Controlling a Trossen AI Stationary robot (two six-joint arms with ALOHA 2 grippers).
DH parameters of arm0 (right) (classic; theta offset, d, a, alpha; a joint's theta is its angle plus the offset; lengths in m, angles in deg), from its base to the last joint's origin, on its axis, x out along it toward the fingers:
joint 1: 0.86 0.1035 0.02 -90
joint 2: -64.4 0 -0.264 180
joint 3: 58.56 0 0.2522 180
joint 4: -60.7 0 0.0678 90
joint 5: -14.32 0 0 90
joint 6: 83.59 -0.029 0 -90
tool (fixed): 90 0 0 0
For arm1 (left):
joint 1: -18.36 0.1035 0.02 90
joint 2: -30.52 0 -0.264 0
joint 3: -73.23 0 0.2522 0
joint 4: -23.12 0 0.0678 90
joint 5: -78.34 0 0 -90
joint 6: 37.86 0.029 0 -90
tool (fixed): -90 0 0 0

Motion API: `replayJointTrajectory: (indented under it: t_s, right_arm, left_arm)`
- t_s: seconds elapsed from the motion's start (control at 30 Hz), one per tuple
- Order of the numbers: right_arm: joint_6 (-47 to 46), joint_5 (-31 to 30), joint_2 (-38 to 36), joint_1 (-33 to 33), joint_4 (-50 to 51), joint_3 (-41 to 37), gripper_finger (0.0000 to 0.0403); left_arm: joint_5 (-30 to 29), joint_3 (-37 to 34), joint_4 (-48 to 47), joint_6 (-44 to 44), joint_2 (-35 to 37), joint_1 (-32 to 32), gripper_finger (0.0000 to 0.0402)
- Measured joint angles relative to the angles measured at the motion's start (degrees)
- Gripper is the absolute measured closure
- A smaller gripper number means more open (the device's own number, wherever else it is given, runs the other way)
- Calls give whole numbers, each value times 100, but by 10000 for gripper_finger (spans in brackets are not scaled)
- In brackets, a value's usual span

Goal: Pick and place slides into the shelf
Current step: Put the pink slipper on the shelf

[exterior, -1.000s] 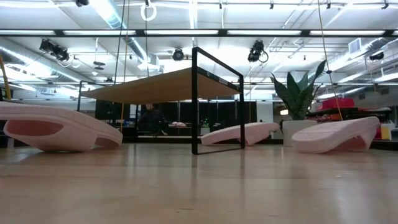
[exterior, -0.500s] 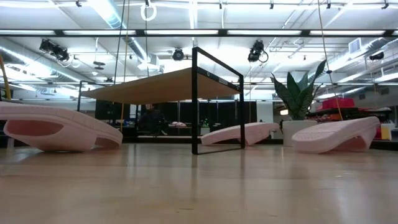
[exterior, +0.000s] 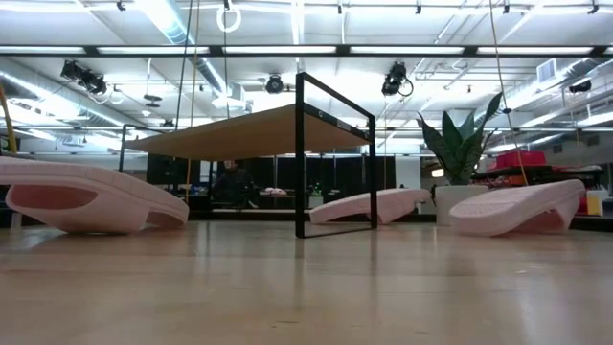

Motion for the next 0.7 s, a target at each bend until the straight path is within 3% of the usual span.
replayJointTrajectory:
  t_s: [0.17, 0.27, 0.57, 0.7]
  right_arm:
    - [-127, 384, 168, 47, 5, -20, 368]
    - [-160, 385, 196, 96, -27, -16, 368]
    - [-355, 599, 187, 97, -400, -14, 368]
    - [-368, 627, 215, 209, -410, -13, 368]
  left_arm:
    - [665, 2, 1383, 2102, 272, 81, 224]
    - [1245, 2, 1891, 2774, 488, 189, 209]
    - [1425, 4, 1502, 3074, 944, 496, 154]
    - [1784, 4, 1462, 3072, 1029, 737, 142]
